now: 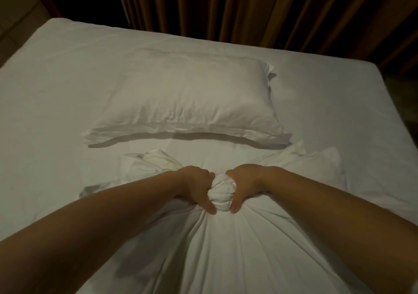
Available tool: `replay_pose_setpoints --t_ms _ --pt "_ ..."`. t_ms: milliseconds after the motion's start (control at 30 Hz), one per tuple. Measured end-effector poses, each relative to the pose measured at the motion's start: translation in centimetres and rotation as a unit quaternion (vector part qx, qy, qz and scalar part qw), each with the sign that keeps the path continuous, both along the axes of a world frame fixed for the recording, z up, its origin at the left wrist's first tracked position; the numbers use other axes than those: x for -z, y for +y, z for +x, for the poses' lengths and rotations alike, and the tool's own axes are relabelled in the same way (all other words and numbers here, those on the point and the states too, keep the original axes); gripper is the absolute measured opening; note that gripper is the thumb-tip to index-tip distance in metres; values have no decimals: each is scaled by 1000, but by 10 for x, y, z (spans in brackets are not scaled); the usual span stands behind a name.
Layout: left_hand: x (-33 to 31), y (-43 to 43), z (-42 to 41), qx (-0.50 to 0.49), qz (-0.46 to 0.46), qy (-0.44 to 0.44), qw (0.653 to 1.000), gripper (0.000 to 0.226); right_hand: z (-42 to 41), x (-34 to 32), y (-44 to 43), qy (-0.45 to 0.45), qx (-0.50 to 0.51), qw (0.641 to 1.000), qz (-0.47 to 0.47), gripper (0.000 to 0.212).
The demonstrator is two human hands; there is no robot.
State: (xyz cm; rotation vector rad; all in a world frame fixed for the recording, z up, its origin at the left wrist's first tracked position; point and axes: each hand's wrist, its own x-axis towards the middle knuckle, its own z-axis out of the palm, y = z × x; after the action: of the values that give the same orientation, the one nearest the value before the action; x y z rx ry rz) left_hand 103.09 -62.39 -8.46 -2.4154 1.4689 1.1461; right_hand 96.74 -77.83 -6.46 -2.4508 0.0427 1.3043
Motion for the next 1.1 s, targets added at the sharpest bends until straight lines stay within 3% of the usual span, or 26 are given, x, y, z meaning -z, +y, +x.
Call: replay_pose_setpoints --t_ms 300,533,767,867,1000,1100 --pt "-13 24 11 -32 -30 -1 999 66 23 -20 17 -30 -20 999 13 53" --pt "-32 96 36 -132 -87 28 987 58 74 -52 81 -31 -109 993 -28 50" --pt "-34 254 65 -331 -179 65 924 45 172 -76 250 -27 -297 946 -124 51" --pt "-29 327 80 -394 -198 57 896 50 211 -79 340 -18 -357 921 -156 58" --pt "-38 409 120 -432 -210 37 876 47 264 -89 431 -18 -387 907 -167 69" --pt "-57 458 161 -445 -203 18 872 50 301 -107 475 -32 -374 915 -148 55"
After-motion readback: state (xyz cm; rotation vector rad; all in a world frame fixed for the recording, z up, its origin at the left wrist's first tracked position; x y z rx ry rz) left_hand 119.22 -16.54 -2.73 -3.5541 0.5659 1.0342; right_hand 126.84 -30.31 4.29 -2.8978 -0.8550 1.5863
